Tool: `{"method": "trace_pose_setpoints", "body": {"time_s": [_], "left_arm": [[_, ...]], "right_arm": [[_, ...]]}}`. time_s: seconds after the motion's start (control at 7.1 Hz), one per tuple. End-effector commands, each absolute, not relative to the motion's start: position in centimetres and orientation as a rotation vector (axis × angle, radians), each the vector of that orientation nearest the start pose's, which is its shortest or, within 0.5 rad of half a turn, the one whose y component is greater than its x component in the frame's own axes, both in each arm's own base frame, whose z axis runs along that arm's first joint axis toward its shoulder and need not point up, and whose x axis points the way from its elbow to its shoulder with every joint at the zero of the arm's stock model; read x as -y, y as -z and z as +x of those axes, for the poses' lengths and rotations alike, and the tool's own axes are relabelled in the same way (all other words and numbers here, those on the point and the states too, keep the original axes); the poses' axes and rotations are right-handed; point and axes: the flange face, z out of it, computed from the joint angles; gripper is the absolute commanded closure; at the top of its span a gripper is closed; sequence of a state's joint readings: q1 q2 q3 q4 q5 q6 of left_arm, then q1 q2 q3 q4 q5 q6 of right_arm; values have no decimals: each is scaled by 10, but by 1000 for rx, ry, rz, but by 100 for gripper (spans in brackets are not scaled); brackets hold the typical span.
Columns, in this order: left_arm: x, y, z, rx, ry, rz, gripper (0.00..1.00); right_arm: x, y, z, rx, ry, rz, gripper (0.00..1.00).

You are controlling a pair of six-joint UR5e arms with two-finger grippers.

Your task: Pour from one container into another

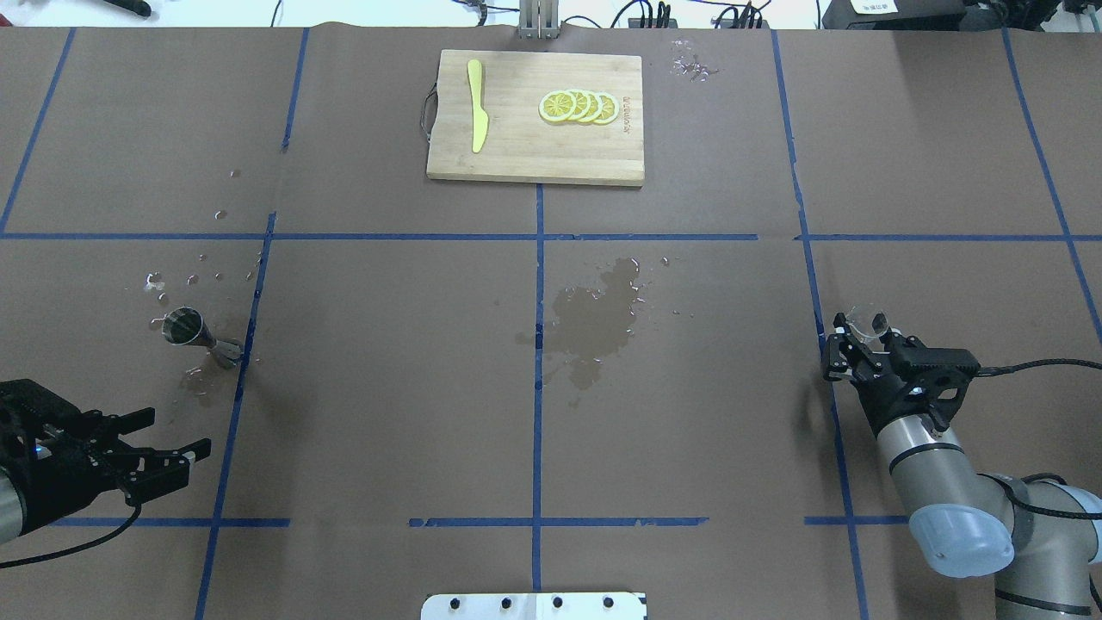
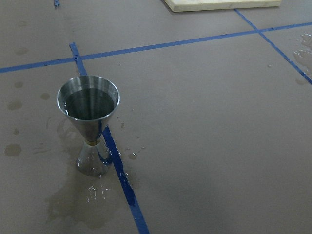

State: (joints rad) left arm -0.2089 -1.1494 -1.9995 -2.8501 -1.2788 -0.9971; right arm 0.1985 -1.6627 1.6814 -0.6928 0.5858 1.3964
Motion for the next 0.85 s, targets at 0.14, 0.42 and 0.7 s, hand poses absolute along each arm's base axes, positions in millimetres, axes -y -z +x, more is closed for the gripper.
{"method": "trace_pose_setpoints", "body": {"time_s": [0.14, 0.42, 0.7], "left_arm": [[228, -475, 296, -1093, -124, 714, 0], [227, -474, 296, -1097, -121, 711, 0], [228, -474, 296, -1097, -118, 711, 0]], "right_arm": [[305, -528, -408, 641, -465, 1062, 0], [304, -525, -406, 641, -455, 1063, 0], [305, -524, -406, 643, -456, 1061, 0]]}}
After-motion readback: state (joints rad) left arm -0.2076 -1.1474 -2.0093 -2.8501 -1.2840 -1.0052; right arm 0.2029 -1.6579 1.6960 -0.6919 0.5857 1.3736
